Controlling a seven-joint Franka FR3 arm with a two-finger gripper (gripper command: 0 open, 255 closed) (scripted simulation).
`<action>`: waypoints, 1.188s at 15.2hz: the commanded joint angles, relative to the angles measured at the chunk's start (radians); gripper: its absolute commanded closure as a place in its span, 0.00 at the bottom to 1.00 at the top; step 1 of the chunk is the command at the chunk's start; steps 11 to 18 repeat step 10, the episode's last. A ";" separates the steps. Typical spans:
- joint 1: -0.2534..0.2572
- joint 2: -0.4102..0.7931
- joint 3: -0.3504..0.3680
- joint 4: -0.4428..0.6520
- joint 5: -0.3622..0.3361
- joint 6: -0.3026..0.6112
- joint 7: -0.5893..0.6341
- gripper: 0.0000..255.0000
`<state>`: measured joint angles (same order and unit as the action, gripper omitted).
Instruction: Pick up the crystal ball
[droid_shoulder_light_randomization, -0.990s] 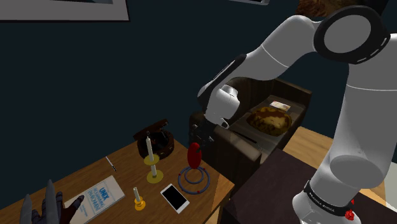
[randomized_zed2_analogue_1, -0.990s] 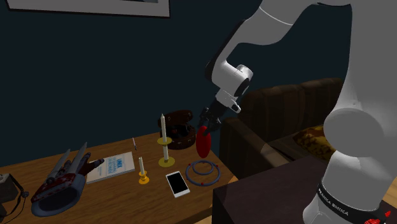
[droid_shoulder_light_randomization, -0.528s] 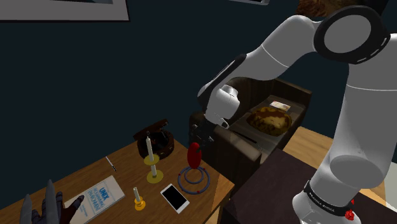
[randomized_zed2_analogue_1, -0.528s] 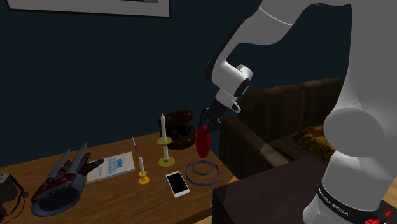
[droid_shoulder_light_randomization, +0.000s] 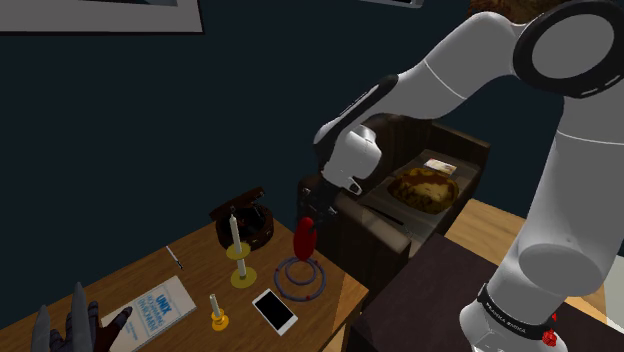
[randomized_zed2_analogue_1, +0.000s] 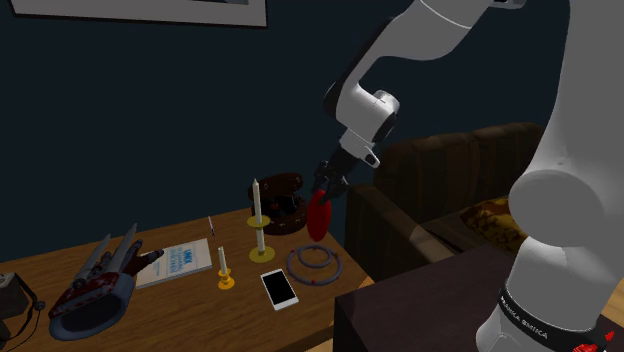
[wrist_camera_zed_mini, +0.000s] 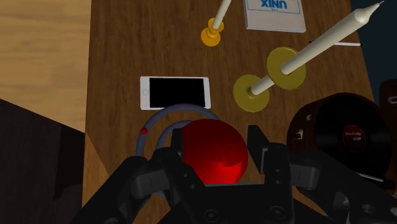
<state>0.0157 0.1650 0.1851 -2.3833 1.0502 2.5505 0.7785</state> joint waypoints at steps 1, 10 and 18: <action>0.001 -0.026 -0.004 -0.001 -0.025 -0.016 0.031 1.00; -0.002 -0.111 -0.014 -0.005 -0.100 -0.077 0.126 1.00; -0.002 -0.111 -0.014 -0.005 -0.100 -0.077 0.126 1.00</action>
